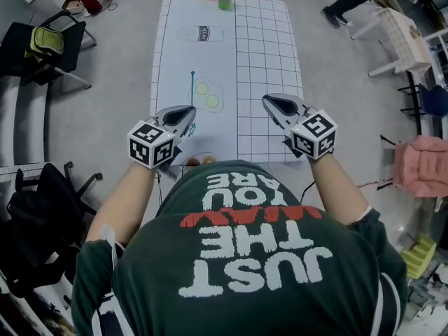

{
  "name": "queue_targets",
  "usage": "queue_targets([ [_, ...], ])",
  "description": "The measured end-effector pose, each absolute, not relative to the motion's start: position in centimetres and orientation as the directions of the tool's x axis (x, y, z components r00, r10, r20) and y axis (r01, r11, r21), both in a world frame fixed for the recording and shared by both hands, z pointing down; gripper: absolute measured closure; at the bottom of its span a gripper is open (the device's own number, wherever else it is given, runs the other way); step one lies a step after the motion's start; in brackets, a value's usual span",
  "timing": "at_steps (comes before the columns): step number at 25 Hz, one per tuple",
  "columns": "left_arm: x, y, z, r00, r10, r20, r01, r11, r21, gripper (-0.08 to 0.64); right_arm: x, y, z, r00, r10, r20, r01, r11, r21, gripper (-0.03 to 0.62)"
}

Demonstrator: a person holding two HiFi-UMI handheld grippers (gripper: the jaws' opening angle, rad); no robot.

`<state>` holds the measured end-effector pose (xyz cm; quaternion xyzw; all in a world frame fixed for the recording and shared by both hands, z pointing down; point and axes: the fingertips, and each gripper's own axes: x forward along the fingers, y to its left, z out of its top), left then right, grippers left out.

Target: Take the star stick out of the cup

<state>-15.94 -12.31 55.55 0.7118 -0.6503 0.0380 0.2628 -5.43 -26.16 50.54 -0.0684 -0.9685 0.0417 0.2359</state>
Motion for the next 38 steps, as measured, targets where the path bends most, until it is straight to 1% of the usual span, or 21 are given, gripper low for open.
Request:
queue_targets([
  [9,-11.7,-11.0,62.2,0.287,-0.782,0.553,-0.915,-0.054,0.399,0.549,-2.9,-24.5,57.6,-0.820,0.211,0.532,0.117,0.972,-0.206,0.560],
  [18,-9.9,-10.9,65.2,0.343,-0.693,0.634,-0.902,-0.056,0.427,0.549,-1.6,-23.4,61.9,-0.788,0.259,0.558,0.087,0.945,-0.316,0.560],
  [23,-9.4,-11.0,65.4,0.360,-0.682,0.637,-0.896,-0.061,0.440,0.549,-1.5,-22.9,62.0,-0.792,0.275,0.545,0.091,0.936,-0.340,0.561],
  [38,-10.7,-12.4,63.6,0.342,-0.704,0.623,-0.897,-0.046,0.440,0.549,-2.1,-23.8,60.5,-0.820,0.253,0.514,0.097,0.946,-0.310,0.561],
])
